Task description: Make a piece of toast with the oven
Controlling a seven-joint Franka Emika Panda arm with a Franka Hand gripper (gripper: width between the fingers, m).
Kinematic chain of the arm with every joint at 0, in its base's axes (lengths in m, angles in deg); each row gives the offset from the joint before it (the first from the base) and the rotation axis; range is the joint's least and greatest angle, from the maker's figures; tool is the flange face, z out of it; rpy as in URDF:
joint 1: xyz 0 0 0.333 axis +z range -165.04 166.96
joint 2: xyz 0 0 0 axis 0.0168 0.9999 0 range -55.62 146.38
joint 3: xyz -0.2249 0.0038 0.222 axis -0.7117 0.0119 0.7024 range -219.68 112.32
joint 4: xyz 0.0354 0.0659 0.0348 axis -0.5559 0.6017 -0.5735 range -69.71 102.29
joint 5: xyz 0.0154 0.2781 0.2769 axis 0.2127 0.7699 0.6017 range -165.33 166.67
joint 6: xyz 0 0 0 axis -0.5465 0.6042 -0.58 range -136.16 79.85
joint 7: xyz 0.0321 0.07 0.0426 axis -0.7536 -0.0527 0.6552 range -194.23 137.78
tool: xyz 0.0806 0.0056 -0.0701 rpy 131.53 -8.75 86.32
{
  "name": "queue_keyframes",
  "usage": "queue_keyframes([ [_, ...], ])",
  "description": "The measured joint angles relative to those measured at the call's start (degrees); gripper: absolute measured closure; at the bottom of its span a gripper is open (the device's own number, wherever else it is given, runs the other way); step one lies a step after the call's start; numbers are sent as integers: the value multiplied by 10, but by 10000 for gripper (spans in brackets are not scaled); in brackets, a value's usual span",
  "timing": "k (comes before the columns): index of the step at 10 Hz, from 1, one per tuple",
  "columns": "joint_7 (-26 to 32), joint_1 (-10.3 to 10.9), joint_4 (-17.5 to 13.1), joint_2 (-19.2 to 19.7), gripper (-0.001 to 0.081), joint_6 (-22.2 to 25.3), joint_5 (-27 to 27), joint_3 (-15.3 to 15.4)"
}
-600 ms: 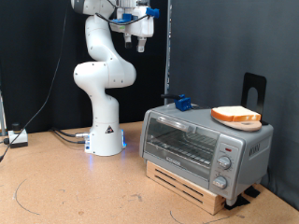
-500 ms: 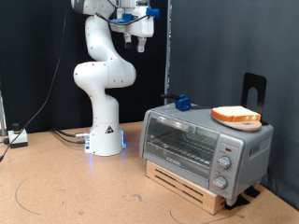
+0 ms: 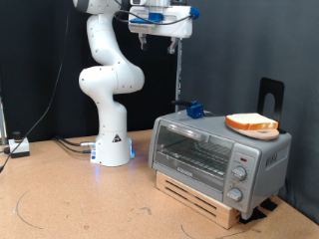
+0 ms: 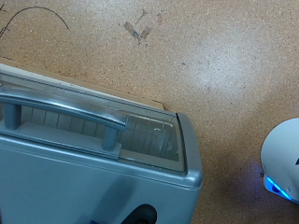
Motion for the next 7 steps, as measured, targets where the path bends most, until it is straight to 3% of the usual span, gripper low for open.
queue_keyframes([
  [1,-23,-3,0,-1,-1,0,4,0],
  [2,14,5,1,-4,-1,-21,17,-1],
  [5,175,62,-5,-22,-1,-40,34,-2],
  [7,296,84,2,-16,-1,-52,27,-17],
])
